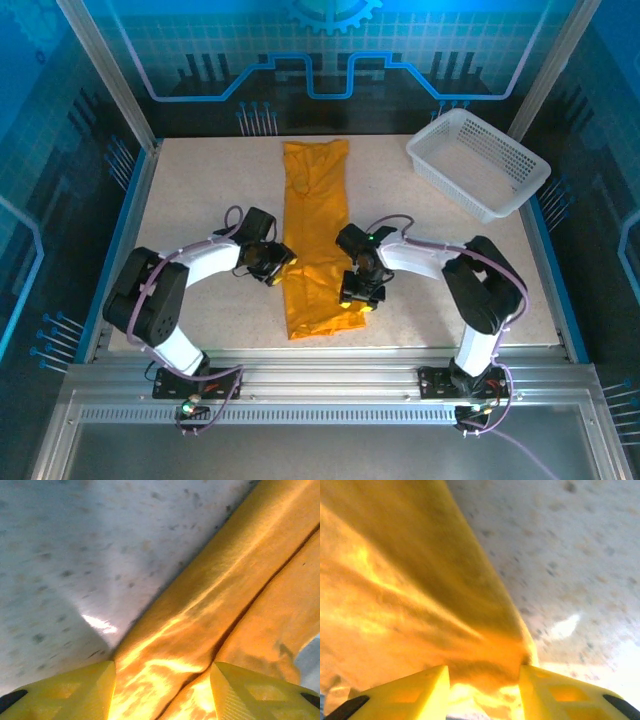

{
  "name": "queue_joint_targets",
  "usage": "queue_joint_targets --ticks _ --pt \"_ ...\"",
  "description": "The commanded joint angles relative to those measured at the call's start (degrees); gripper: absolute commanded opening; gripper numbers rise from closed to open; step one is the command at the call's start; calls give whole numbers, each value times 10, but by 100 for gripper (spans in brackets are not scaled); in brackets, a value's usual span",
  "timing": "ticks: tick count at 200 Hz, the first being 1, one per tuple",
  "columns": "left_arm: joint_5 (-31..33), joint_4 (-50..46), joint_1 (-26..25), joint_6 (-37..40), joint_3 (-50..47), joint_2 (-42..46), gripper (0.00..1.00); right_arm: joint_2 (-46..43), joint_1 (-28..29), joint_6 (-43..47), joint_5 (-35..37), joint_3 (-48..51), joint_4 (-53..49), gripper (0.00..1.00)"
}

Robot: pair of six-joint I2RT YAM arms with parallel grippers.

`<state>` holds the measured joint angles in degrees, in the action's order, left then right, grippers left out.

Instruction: Fold and stack the t-shirts

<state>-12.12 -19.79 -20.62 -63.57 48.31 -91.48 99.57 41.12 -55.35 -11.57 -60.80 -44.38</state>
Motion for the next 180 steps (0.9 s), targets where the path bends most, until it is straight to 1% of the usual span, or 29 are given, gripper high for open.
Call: queue_joint_targets --ticks 1,12,28,45,61,79,100,121,126,150,167,174,180 --pt "20 -154 -7 51 15 52 51 -59 -14 -29 7 33 -27 44" --pt "-9 -187 -15 59 -1 62 49 -74 -20 -30 -3 60 -20 45" --pt "-57 -184 -40 43 -46 88 46 -87 -24 -33 -22 96 6 46" --pt "-106 -141 -75 -9 -98 110 45 -85 -18 -36 -44 119 28 46" --pt "-128 -90 -107 -61 -130 120 45 -79 -7 -43 -51 118 48 46" --pt "-134 -55 -131 -98 -142 117 45 -63 0 -47 -48 107 51 45" --pt "-132 -37 -144 -105 -141 101 45 -55 1 -54 -46 107 61 44" --pt "-141 -26 -150 -106 -139 82 40 -47 5 -61 -55 107 69 44" --pt "-144 -24 -152 -106 -139 78 39 -45 8 -61 -55 90 68 44" --pt "-153 -21 -169 -106 -133 62 32 -38 18 -63 -53 80 69 43" --pt "-154 -28 -175 -104 -130 58 24 -33 20 -69 -52 80 74 38" --pt "-152 -35 -175 -100 -130 60 20 -32 20 -72 -53 82 78 35" --pt "-146 -45 -175 -93 -127 63 18 -32 22 -74 -52 82 76 30"
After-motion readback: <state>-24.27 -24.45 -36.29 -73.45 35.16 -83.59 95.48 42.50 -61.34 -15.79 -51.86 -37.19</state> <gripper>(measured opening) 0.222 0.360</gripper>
